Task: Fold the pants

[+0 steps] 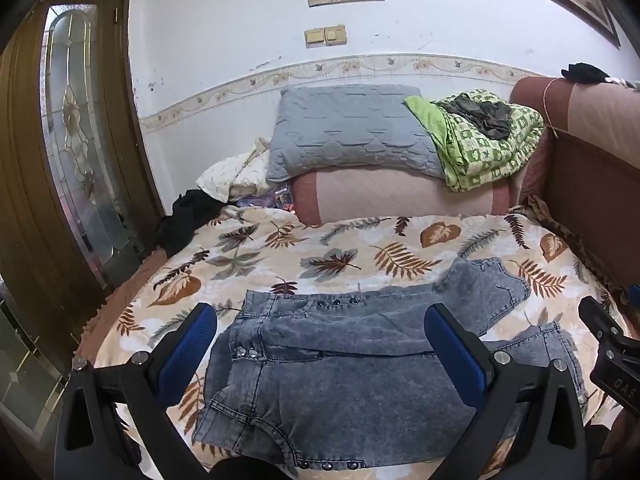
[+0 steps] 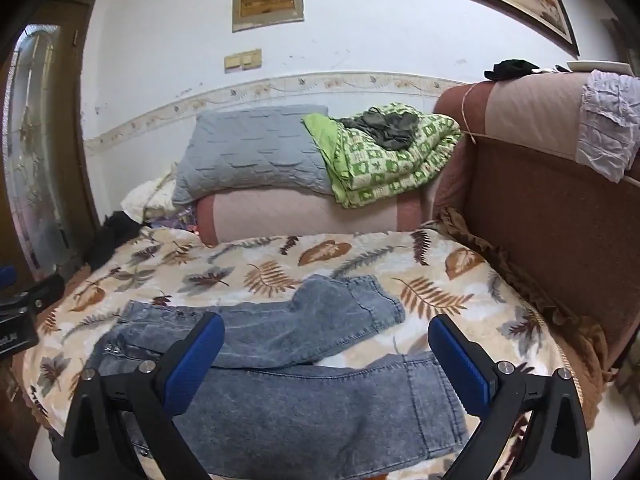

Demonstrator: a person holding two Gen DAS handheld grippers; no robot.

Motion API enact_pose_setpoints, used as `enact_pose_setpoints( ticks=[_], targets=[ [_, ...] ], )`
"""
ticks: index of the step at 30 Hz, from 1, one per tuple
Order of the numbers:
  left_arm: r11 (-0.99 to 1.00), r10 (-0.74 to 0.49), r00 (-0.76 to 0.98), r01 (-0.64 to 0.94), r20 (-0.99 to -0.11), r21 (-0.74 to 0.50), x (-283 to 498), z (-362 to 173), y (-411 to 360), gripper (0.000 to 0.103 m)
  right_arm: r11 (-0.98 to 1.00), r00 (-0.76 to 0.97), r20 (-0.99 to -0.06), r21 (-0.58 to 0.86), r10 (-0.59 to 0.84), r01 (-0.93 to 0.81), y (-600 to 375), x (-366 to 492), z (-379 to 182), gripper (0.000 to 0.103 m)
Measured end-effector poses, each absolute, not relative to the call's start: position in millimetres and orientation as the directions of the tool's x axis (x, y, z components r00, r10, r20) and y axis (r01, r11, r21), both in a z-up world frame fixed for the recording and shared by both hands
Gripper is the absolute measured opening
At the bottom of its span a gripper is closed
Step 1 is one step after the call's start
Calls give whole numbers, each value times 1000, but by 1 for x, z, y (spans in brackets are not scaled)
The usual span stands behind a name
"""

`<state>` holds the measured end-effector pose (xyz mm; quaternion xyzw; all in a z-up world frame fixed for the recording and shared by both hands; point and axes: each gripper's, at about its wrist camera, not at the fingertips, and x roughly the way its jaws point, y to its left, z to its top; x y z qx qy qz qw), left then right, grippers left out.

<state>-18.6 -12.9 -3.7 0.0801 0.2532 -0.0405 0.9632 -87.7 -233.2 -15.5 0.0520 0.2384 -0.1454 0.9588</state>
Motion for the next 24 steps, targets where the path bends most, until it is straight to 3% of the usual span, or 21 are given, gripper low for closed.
enact_pose_setpoints(
  ticks=[24],
  targets=[
    [978,-58,848,155,-527,141,-17,-20,-23,103,944,792,-533,-42,-298,326,-227,-75,-25,103]
  ],
)
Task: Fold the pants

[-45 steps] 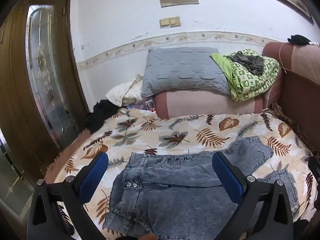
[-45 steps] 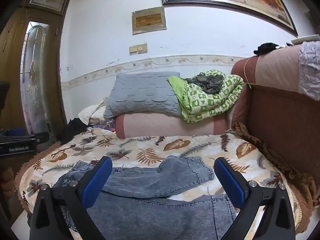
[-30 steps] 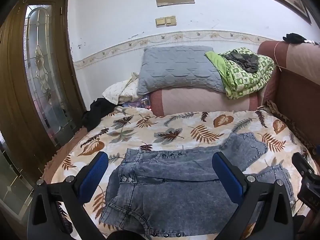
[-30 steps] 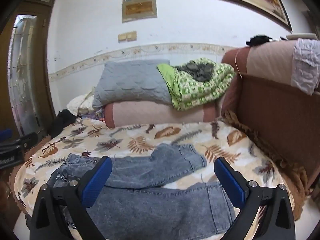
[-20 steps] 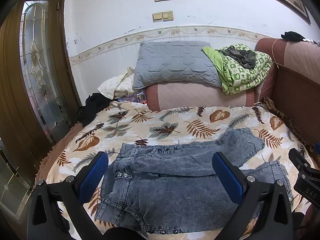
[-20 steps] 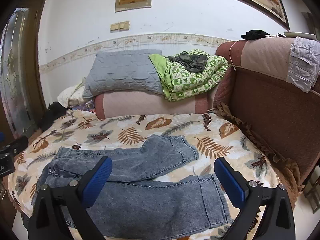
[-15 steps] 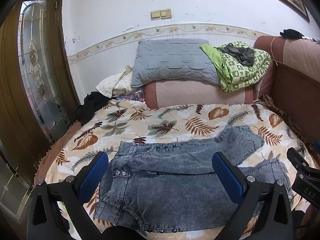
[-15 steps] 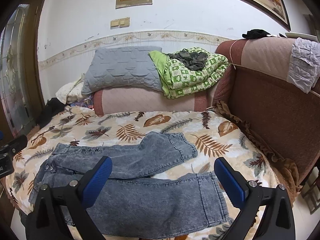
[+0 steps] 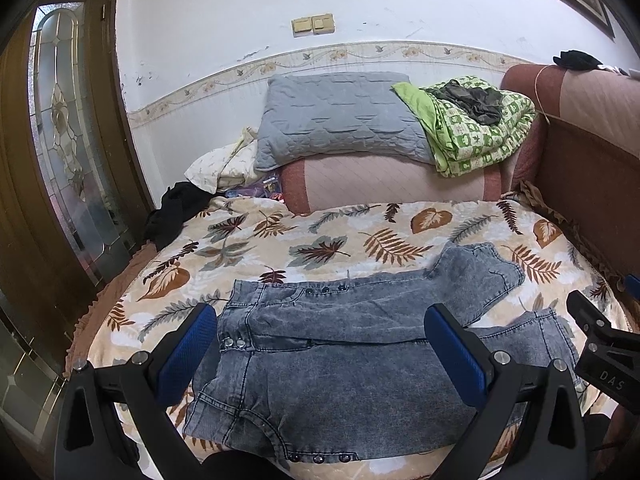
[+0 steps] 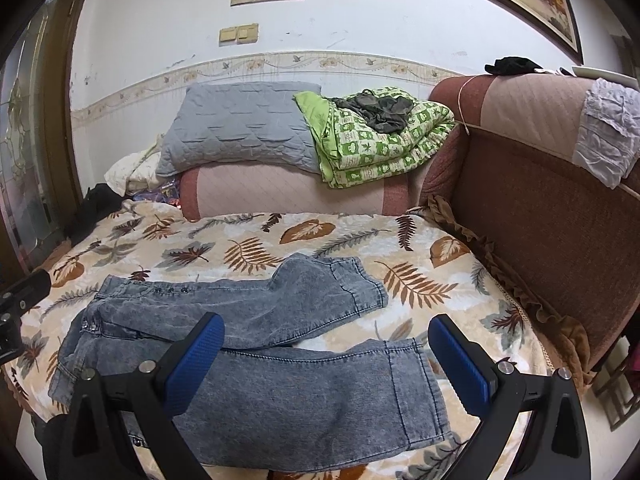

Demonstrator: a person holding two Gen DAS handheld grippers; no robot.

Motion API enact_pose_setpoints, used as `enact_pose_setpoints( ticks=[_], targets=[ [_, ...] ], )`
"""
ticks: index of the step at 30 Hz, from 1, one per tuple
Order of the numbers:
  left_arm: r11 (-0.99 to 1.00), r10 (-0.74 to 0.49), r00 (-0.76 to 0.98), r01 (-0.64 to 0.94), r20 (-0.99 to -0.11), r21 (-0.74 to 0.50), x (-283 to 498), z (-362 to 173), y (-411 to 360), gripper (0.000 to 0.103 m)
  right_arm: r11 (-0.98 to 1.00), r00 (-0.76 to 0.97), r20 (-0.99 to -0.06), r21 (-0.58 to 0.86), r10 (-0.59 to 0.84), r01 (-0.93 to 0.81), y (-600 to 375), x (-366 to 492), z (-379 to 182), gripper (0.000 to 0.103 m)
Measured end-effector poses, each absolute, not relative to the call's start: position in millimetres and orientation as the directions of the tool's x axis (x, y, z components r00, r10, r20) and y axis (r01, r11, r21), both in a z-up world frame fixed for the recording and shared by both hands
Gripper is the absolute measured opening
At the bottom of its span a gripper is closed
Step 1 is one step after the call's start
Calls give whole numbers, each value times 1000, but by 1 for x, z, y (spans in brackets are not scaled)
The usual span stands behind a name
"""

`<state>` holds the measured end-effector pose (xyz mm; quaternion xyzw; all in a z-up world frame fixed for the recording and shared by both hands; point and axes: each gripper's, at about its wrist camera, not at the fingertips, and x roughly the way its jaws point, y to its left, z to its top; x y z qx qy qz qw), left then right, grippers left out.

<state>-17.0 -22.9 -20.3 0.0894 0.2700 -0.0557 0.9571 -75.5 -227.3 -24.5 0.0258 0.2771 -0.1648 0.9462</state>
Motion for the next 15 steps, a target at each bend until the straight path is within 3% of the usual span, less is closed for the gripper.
enact_pose_setpoints(
  ticks=[15],
  targets=[
    [978,-57,839,157,-541,140,-12,-22,-22,103,940,782,-535,-76,-320,333,-224,-72,-28,103]
  ],
)
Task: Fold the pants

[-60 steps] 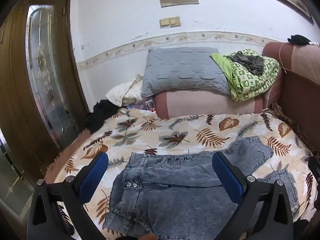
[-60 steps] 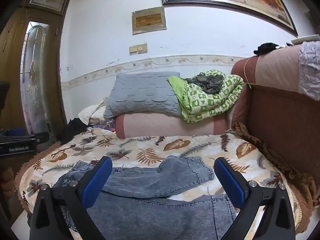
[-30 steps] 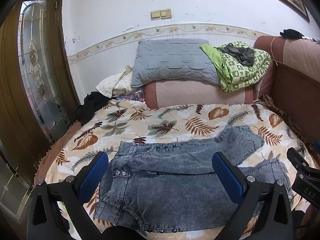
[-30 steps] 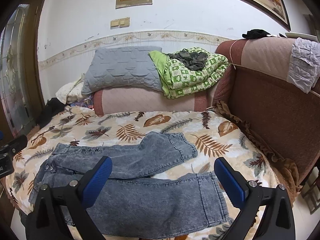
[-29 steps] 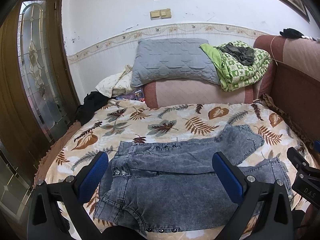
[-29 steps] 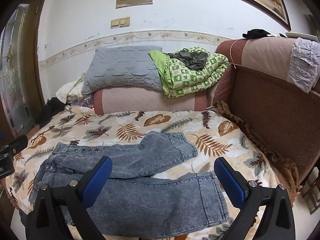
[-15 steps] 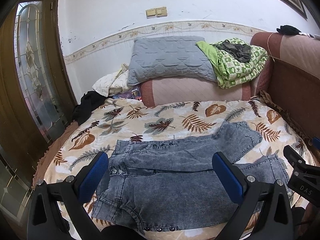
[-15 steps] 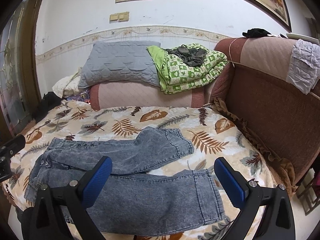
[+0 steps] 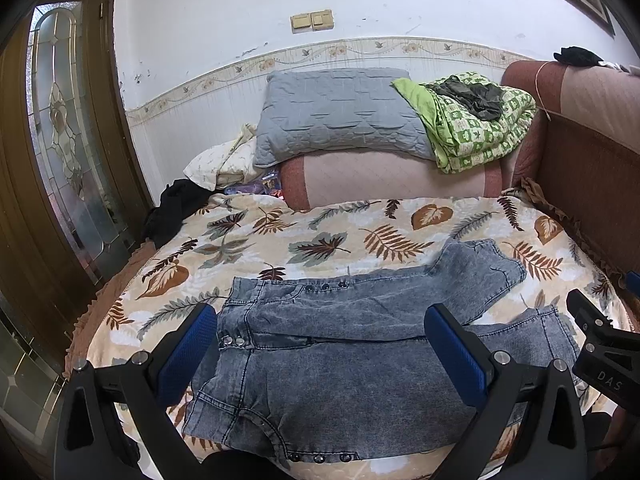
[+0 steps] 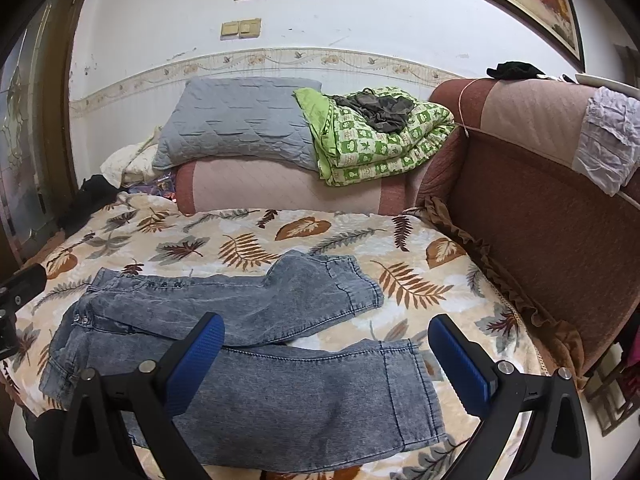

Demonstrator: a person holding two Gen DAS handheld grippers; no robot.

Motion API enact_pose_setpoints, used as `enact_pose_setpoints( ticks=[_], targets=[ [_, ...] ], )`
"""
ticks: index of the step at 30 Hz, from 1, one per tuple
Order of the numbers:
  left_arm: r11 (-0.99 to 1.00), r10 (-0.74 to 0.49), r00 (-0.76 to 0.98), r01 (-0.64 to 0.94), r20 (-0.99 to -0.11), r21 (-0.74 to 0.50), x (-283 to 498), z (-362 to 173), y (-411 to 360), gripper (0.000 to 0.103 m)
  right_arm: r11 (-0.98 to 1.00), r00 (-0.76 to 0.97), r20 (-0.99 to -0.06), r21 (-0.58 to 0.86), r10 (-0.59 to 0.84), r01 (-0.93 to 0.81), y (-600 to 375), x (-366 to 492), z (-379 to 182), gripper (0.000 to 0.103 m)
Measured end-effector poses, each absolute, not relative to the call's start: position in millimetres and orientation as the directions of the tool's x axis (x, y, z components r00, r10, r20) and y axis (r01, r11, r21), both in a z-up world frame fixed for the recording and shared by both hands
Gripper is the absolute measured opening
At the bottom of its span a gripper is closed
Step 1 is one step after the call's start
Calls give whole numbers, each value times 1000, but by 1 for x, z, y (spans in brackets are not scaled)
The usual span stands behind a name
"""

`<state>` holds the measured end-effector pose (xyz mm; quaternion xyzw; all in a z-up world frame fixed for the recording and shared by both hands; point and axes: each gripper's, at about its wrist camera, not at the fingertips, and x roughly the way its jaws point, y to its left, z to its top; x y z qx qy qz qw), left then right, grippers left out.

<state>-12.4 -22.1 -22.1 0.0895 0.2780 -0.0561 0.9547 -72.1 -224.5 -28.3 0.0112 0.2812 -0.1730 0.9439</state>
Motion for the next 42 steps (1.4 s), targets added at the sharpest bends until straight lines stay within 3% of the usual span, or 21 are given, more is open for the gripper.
enact_pose_setpoints(
  ticks=[29,34,42],
  targets=[
    [984,-13,798,118,-603,136,33,-58,-6,103,951,755,-583,-114,-298,287,-216,-30,-52,103],
    [983,59,768,68,-638,173,78,-75,30,103,960,722,-648,-54,-243,275,-251,-6,-72,103],
    [962,266,604,-114,-752,248,203,-127,152,103,923,642,-744,93,-184,372,-353,38,-103,103]
  ],
)
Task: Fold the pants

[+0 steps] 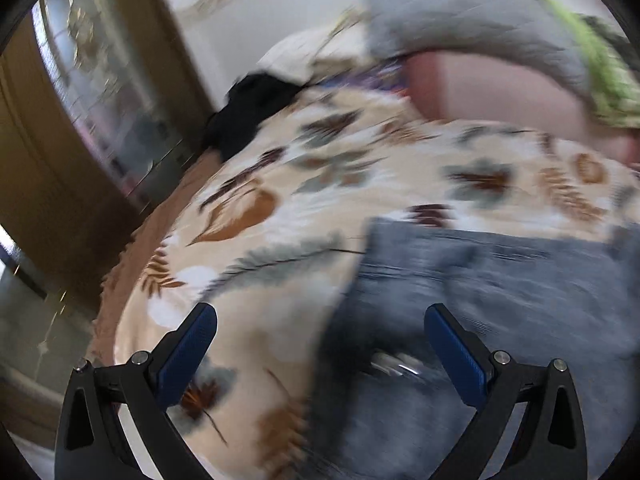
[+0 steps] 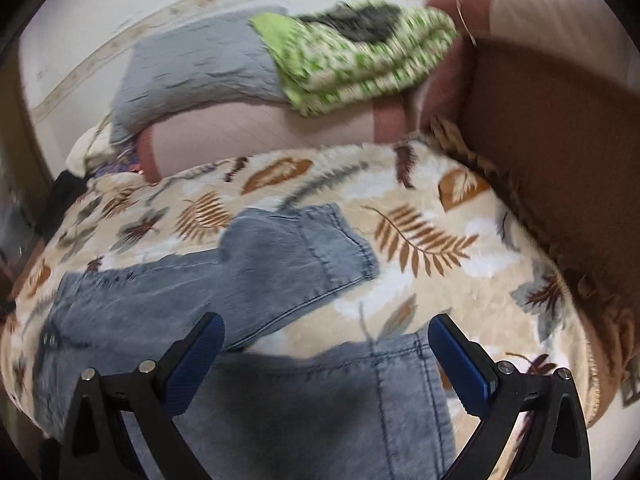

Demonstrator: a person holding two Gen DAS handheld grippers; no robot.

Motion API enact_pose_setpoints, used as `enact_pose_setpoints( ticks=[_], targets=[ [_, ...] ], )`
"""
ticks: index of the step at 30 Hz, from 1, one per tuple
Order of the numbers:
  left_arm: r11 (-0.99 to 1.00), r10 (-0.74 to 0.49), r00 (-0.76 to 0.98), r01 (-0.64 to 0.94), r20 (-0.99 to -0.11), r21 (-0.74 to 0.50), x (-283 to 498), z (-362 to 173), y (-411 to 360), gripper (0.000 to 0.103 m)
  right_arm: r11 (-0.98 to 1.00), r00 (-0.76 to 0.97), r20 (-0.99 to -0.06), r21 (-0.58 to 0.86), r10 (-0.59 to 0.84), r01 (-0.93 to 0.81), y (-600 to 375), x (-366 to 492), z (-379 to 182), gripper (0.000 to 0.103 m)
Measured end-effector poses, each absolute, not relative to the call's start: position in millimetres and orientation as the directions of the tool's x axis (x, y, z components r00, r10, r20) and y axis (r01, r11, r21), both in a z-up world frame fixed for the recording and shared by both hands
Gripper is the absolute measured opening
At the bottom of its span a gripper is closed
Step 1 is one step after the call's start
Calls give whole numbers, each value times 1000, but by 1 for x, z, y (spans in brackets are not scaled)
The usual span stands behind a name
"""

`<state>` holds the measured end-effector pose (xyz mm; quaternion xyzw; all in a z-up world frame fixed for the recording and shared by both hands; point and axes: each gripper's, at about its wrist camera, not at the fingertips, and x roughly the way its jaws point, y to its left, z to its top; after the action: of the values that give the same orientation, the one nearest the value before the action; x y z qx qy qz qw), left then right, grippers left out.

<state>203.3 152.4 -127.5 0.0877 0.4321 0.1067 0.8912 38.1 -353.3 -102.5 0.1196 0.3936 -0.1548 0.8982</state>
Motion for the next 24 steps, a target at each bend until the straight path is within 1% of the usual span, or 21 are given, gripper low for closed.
enact_pose_setpoints(
  ticks=[2,6,9,12,14,15,16,17,18,19,21,22,23,24],
  targets=[
    [962,274,558,-143,-784,234,230,-139,174,103,917,629,-754,96,-187,388,-369,49,-107,103],
    [975,205,489,-178,-848,133,275,-157,201,103,911,618,-763,98,-189,400,-393,75,-113,103],
    [986,124,458,-158,-880,57,303,-169,192,103,916,615,-765,87,-191,392,-403,95,-119,103],
    [990,66,432,-144,-899,4,328,-180,177,103,913,626,-767,141,-144,383,-418,112,-126,103],
    [993,54,415,-120,-908,4,345,-191,164,103,904,637,-761,180,-122,388,-430,121,-129,103],
    [995,52,403,-102,-914,12,353,-199,157,99,892,639,-763,218,-97,396,-440,128,-132,103],
    [996,43,392,-88,-919,9,358,-204,151,86,882,643,-762,248,-77,400,-446,131,-134,103],
    [997,26,373,-73,-927,-1,363,-212,147,75,869,650,-759,286,-51,403,-454,137,-136,103],
    [998,-3,338,-55,-941,-23,368,-222,141,53,857,654,-756,318,-28,405,-461,143,-138,103],
    [998,-25,316,-47,-948,-42,371,-229,139,42,847,655,-755,340,-13,408,-466,148,-141,103],
    [999,-6,309,-38,-951,-19,374,-239,131,42,832,657,-753,383,30,401,-473,162,-149,103],
    [1000,9,329,-22,-944,2,373,-239,127,39,826,655,-753,407,62,390,-474,173,-156,103],
    [1000,14,342,-3,-940,13,373,-238,122,34,825,644,-761,413,80,386,-474,181,-162,103],
    [1000,6,347,17,-938,13,372,-238,118,25,827,632,-770,411,90,383,-473,189,-168,103]
  ],
)
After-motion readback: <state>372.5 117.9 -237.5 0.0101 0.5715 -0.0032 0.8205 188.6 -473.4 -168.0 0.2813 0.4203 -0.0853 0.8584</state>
